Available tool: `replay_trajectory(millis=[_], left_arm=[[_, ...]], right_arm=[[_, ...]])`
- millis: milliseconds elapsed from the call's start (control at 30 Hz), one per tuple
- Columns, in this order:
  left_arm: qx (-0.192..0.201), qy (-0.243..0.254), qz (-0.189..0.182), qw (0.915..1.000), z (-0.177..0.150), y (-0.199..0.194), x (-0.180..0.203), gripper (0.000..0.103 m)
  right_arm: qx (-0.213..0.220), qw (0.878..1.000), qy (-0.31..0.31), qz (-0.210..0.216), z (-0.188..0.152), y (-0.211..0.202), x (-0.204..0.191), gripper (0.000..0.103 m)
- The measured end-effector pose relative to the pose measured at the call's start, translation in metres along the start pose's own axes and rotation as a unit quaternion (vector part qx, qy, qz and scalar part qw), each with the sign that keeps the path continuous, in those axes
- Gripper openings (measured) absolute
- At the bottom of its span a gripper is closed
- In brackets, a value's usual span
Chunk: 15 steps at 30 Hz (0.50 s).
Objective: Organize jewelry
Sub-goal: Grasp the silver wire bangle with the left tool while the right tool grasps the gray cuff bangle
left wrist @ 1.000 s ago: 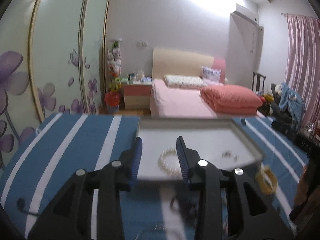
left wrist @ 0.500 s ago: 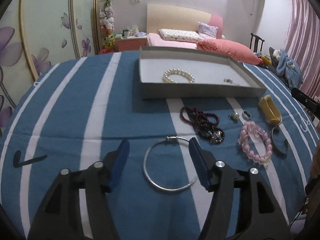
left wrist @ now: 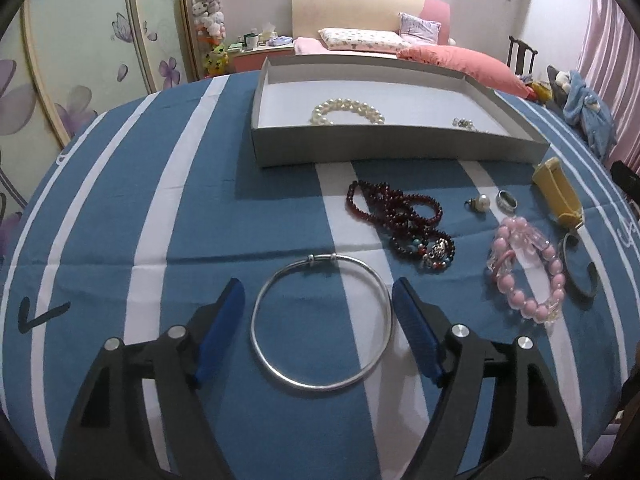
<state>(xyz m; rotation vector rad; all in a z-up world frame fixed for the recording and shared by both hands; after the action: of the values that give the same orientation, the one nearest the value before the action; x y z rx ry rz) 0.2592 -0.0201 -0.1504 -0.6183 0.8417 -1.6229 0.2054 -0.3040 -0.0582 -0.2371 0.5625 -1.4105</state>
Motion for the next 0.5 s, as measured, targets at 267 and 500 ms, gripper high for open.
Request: replay_trajectory(millis=[267,500], left_arm=[[0.002,-0.003,0.007,1.0,-0.001,-0.002,-0.005,0.068],[-0.001,-0.045,0.04,0.9982,-0.005,-0.005,-0.049,0.068]], right_arm=[[-0.017,1.0,-0.009,-0.007,-0.014,-0.008,0.002,0.034],[-0.083,0.996,-0.013,-0.014,-0.047,-0.003,0.009,0.052]])
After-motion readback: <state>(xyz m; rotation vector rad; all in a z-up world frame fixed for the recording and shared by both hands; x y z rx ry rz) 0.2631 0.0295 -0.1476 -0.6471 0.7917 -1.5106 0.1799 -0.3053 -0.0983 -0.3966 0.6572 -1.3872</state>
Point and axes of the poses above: each gripper's, at about its wrist camera, not at the fingertips, and y roughly the way its jaws point, x to its right, z to its top, the point moved 10 cm from there along y, roughly the way its jaws point, and after that the axes turned 3 degrees about z, right-handed, at the moved point
